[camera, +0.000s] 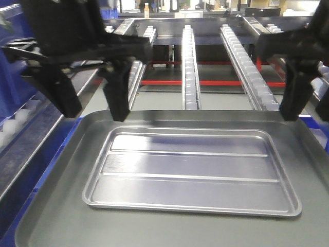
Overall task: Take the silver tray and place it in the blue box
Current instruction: 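Lower both grippers onto the near corners of the silver tray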
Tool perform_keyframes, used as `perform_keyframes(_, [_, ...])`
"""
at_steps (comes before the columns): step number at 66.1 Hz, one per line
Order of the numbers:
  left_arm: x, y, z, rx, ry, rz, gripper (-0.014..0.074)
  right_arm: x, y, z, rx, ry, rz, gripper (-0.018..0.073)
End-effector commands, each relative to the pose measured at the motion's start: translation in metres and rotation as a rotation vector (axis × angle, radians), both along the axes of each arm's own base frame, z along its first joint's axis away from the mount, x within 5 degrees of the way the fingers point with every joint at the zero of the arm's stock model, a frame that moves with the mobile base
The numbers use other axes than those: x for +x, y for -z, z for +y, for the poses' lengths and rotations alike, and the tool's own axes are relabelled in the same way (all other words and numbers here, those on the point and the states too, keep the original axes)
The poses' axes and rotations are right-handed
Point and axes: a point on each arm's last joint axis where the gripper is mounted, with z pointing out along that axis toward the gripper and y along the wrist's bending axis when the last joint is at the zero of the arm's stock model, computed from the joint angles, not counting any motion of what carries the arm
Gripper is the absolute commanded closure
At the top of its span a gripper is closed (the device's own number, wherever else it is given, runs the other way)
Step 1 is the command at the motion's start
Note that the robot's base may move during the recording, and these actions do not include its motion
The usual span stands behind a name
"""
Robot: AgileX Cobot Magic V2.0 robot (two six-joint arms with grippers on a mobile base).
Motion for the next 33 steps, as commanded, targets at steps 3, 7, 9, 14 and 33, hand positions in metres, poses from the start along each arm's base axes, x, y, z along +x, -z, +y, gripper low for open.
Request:
perform_keyframes(3, [0.007,-0.015,-0.004,-0.04,-0.061,-0.043,0.0255,0.011,-0.011,0.003,0.033,0.008,-0.087,0.0172])
perform_keyframes(7, [0.01,-0.008,-0.007,-0.035,-0.069,-0.032,0.0255,0.013,-0.006,0.004,0.027,0.01,-0.071,0.0179])
perform_keyframes(9, [0.011,-0.003,-0.008,-0.028,-0.069,-0.025,0.0255,0.014,-0.004,0.005,0.023,0.01,-0.064,0.0179])
perform_keyframes(14, [0.014,0.003,-0.01,-0.022,-0.07,-0.018,0.0255,0.017,0.003,0.006,0.014,0.01,-0.043,0.0179])
perform_keyframes(33, [0.021,0.018,-0.014,-0.002,-0.091,-0.021,0.0257,0.029,0.026,0.012,-0.008,0.006,0.007,0.0179])
